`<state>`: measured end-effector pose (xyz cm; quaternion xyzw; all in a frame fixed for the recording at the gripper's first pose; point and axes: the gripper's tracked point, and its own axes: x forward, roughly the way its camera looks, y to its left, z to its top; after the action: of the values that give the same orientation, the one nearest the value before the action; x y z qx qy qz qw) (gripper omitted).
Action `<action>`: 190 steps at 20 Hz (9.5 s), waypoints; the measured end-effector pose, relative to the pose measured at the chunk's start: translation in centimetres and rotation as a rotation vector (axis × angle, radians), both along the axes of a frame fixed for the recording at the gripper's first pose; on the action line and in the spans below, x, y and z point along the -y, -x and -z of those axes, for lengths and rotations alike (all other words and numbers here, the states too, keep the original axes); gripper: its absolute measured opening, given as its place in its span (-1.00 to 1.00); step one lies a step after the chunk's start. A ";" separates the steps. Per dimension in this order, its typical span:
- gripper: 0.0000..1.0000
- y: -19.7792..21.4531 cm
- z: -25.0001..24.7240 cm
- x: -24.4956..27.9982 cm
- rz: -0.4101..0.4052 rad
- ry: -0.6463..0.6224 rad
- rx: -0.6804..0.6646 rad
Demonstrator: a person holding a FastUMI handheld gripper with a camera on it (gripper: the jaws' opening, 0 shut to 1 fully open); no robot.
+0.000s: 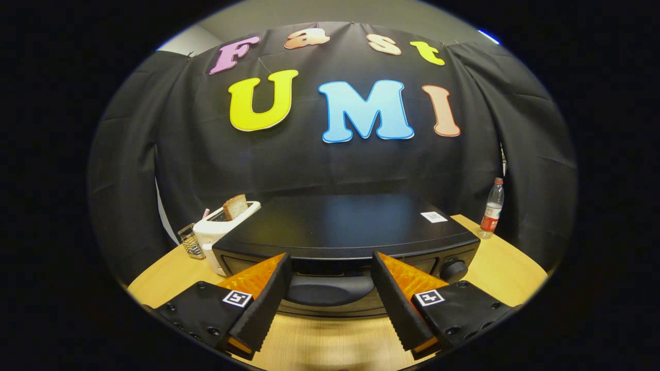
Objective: Open the toaster oven, put the food inside, and close the toaster oven door.
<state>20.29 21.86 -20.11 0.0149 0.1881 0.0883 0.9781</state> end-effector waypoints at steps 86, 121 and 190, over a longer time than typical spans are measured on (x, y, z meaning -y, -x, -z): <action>-0.97 27.8 13.6 19.1 -0.250 -0.208 -1.155; -0.98 13.2 5.8 2.8 0.486 -1.081 -0.714; 0.96 17.5 15.5 1.7 -0.084 0.145 -0.632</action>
<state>2.79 20.21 -35.58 -0.0360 0.4887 0.1058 0.8652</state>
